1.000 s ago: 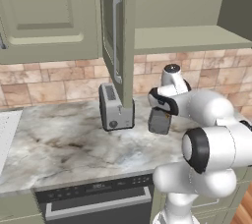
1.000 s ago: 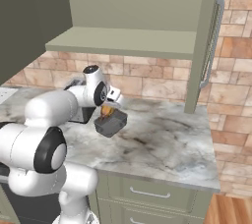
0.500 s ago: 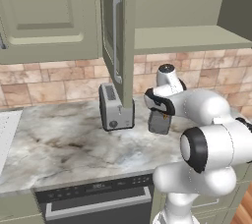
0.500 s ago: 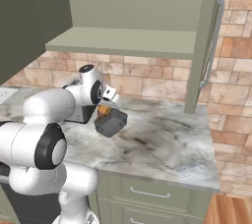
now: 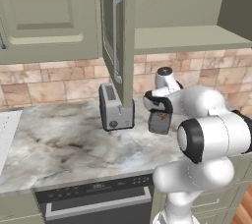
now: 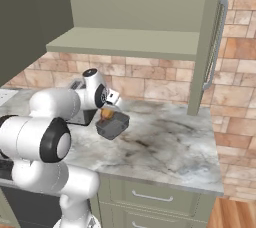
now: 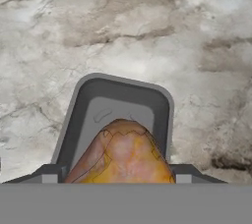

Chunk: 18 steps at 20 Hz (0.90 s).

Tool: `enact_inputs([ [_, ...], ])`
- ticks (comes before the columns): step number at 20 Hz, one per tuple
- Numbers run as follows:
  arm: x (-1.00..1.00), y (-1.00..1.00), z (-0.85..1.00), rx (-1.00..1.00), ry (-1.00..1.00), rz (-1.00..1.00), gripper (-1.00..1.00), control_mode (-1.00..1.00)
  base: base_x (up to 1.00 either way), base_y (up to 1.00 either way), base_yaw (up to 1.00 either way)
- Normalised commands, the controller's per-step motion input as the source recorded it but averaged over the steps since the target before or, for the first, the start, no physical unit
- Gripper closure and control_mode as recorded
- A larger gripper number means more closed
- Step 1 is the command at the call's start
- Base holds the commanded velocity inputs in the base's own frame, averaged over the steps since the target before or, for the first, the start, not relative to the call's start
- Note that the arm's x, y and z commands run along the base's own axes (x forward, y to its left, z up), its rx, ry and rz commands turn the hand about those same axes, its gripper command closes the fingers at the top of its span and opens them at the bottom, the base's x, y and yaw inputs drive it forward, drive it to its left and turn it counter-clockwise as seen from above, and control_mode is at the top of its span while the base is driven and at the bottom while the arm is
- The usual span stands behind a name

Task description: Retrieve the tupperware from the cabinet, then place the raw meat into the tupperware to avoid contamination.

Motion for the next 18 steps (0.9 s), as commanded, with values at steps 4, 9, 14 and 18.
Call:
enact_inputs([
  [4, 0.22, 0.0, -0.32, 0.0, 0.0, 0.0, 1.0, -1.0, 0.0, 0.0, 0.0],
  [9, 0.17, 0.0, -0.29, 0.0, 0.0, 0.0, 1.0, -1.0, 0.0, 0.0, 0.0],
  [14, 0.12, 0.0, -0.27, 0.01, 0.0, 0.0, 1.0, -1.0, 0.0, 0.0, 0.0],
  [18, 0.0, 0.0, -0.24, 0.01, 0.01, 0.0, 1.0, -1.0, 0.0, 0.0, 0.0],
])
